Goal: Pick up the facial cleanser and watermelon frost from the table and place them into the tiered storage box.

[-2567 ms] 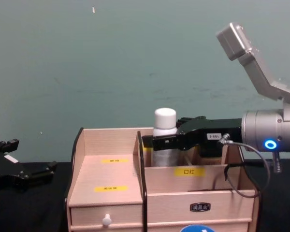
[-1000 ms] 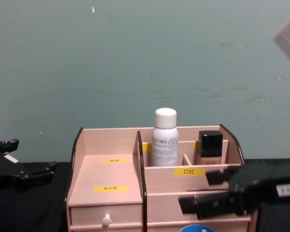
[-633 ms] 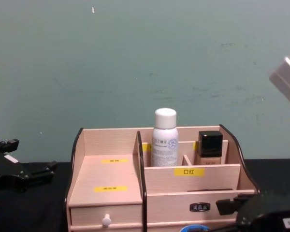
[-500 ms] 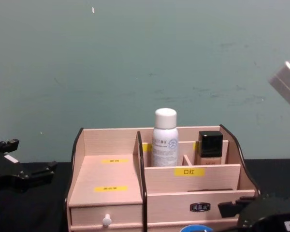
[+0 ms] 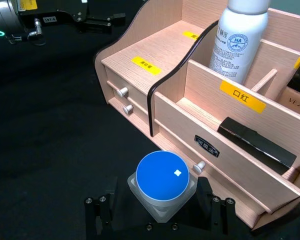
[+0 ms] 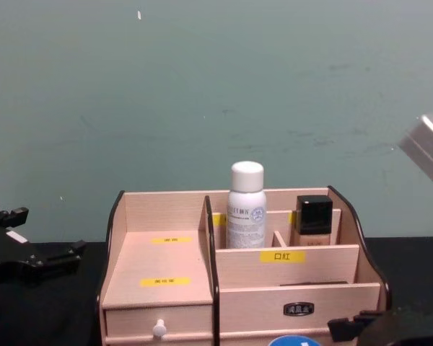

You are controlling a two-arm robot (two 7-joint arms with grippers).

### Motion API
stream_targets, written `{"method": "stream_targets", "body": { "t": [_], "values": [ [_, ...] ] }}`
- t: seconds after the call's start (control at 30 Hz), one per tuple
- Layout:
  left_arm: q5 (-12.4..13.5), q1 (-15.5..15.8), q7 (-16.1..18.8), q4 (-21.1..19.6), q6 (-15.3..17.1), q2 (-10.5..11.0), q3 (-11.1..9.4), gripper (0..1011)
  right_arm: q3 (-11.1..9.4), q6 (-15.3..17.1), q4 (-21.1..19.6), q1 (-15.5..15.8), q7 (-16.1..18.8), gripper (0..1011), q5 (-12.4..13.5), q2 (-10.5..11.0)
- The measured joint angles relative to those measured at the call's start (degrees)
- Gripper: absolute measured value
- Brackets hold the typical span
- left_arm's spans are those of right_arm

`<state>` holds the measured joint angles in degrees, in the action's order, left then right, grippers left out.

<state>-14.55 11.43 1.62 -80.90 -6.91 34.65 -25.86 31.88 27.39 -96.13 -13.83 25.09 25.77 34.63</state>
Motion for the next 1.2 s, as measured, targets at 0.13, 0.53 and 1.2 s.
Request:
{"method": "stream_targets", "body": {
  "t": [0.13, 0.53, 1.2],
  "values": [
    [0.0, 0.0, 0.0, 0.0, 0.0, 0.0, 0.0, 1010, 0.3, -0.1, 0.9, -0.5, 0.4, 1000, -0.3, -0.5],
    [0.0, 0.0, 0.0, 0.0, 0.0, 0.0, 0.0, 1010, 1.9, -0.8, 4.8, -2.3, 1.8, 1000, -2.0, -2.4],
    [0.0, 0.0, 0.0, 0.0, 0.0, 0.0, 0.0, 1010, 2.1, -1.6, 5.8, -3.3, 2.5, 1000, -4.6, -3.3]
  ]
}}
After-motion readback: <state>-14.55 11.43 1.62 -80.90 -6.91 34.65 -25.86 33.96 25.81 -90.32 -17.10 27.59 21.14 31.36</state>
